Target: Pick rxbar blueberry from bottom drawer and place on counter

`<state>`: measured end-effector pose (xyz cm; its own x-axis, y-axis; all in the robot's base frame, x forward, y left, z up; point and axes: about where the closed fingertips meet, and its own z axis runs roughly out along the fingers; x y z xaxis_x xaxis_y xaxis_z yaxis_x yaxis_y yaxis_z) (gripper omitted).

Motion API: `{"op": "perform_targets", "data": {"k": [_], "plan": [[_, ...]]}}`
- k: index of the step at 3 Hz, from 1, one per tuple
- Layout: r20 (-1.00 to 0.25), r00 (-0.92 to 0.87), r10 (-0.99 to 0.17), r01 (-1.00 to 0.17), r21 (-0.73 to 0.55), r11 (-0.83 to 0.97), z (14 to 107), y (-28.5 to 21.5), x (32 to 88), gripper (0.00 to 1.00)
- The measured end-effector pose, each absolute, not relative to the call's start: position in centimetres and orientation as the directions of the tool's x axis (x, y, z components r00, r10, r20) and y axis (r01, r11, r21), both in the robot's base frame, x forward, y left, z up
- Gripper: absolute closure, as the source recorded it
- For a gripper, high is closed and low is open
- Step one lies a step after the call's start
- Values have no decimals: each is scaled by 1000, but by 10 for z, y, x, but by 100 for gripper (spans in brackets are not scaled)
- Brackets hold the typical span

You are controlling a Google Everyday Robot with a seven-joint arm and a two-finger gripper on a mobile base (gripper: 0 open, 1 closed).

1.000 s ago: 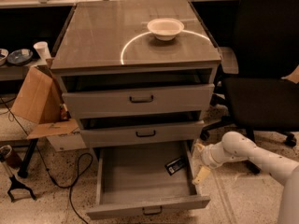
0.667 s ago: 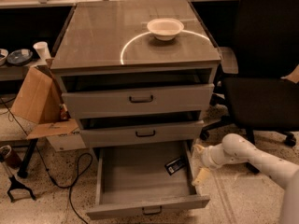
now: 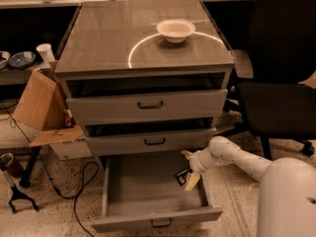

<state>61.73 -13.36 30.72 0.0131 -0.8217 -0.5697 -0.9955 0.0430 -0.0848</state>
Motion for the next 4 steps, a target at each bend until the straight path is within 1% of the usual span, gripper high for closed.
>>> {"op": "perform_targets", "data": {"k": [1,2,3,4], "plan": [[-585,47,-810,-998,-57,-17,268,-118,636,0],[-590,15,-807,-1000,2,-20,219,-119,644,0],[-586,4,-810,-999,-34,19,220,-132,667,0],[-586,4,-810,-999,-34,19,220,-132,667,0]]}}
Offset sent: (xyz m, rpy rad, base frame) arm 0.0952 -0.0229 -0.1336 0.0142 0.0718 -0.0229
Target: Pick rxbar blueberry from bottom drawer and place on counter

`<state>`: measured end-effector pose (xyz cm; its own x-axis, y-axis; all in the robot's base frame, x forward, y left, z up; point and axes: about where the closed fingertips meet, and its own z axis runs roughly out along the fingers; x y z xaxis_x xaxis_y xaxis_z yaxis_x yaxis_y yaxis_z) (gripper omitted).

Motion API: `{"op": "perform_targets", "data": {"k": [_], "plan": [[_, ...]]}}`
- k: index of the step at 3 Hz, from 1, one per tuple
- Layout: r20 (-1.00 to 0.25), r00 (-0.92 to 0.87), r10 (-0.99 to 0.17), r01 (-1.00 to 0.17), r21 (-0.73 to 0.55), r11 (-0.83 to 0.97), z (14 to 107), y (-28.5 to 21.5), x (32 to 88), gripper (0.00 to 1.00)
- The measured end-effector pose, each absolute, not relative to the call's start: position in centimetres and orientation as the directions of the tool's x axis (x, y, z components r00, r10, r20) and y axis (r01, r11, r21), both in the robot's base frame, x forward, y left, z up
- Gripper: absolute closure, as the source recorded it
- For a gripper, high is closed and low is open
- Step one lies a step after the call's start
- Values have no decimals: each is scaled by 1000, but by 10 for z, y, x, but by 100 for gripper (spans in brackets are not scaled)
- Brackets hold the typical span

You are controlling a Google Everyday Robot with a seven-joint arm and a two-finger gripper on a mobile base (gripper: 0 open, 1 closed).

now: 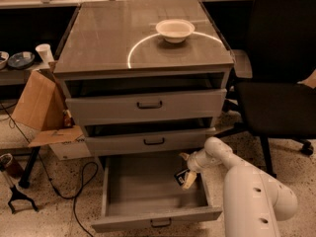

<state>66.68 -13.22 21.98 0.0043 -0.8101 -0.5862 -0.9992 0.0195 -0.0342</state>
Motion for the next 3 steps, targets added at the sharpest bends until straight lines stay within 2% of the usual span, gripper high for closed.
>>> {"op": "perform_targets", "data": {"k": [3], "plan": [[-624,9,-782,-990,-115,79,189,-151,699,0]]}}
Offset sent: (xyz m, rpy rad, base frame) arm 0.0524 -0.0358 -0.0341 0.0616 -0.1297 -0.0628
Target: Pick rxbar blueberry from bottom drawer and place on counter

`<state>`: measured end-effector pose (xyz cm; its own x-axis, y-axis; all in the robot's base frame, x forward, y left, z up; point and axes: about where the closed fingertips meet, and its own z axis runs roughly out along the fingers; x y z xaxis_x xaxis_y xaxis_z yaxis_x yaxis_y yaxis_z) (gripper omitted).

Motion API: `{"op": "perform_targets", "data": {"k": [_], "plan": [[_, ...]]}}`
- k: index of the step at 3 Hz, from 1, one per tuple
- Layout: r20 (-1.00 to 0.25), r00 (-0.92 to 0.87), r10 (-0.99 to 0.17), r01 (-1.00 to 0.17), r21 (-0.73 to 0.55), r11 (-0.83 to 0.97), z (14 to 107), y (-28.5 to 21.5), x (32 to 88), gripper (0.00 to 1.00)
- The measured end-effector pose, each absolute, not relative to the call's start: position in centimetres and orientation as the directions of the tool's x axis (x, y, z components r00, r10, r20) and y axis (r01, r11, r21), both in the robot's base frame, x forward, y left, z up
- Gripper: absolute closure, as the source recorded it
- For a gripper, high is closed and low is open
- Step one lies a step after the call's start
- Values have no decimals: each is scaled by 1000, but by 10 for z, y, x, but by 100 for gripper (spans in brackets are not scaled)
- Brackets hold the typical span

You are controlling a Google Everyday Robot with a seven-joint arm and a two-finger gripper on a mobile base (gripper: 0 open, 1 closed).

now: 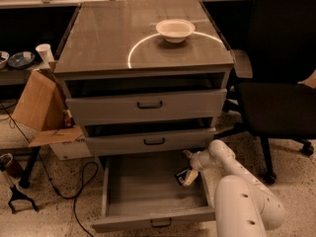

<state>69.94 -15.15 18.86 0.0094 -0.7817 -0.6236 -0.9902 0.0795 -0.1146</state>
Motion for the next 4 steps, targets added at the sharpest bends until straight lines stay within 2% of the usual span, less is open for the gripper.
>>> {"op": "perform_targets", "data": {"k": [2,4], "plan": [[-642,-19,-767,-979,-145,146,171,-168,718,0],[-627,-44,-778,-982,-114,148,155,-172,717,0]]}}
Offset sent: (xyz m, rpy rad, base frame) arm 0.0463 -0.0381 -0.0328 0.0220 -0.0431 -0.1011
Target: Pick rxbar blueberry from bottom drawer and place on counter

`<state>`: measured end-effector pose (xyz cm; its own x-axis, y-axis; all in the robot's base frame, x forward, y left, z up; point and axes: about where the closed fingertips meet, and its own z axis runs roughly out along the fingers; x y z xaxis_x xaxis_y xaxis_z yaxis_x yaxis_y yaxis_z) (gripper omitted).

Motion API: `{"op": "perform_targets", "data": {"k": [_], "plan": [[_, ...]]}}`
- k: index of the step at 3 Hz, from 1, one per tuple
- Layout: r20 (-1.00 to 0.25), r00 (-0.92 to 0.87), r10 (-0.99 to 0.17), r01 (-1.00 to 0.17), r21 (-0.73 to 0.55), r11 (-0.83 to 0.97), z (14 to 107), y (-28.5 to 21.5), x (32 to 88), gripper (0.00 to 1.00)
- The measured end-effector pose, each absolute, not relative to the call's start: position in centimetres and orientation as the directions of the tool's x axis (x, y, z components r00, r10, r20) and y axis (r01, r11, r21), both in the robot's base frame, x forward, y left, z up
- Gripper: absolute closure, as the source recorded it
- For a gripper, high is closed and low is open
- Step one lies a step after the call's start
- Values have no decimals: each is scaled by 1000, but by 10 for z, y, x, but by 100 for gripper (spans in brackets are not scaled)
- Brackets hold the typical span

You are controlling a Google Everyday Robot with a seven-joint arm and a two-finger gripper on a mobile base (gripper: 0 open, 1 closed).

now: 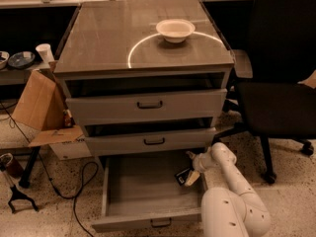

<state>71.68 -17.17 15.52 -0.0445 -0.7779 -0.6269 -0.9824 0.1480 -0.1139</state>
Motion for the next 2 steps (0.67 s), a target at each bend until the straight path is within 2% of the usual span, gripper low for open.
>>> {"op": "perform_targets", "data": {"k": [2], "plan": [[-616,-42,-787,-990,-81,116,135,-174,700,0]]}}
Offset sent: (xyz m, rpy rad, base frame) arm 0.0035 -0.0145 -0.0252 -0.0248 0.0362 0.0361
